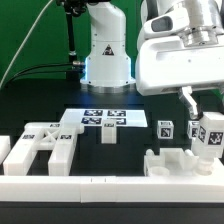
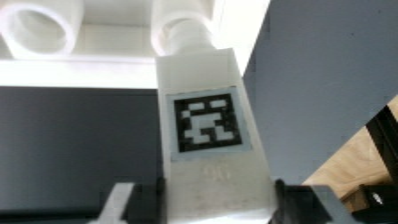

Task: Assemble chair

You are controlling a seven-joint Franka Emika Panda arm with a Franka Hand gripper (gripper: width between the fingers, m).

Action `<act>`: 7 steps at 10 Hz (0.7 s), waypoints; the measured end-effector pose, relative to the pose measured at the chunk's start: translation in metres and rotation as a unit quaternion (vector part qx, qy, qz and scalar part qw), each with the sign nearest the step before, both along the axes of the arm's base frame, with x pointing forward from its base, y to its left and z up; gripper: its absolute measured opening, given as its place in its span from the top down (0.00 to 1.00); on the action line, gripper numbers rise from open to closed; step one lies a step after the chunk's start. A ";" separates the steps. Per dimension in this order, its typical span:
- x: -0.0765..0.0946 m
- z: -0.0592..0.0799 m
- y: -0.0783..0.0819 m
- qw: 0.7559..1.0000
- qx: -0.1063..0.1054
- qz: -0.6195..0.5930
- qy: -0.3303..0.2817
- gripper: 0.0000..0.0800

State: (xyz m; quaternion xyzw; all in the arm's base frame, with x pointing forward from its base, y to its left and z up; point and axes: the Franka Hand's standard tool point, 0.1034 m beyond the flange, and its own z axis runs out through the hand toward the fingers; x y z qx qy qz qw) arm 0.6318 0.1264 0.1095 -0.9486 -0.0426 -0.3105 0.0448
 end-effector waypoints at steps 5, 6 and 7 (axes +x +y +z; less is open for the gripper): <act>-0.002 -0.010 -0.005 1.000 -0.006 0.003 0.000 0.65; -0.002 -0.013 -0.008 1.000 -0.009 0.004 0.002 0.65; -0.003 -0.015 -0.010 1.000 -0.011 0.005 0.003 0.65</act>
Offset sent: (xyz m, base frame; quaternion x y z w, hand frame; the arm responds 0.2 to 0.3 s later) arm 0.0020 -0.0021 -0.0092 0.0002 0.0074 0.0015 1.0000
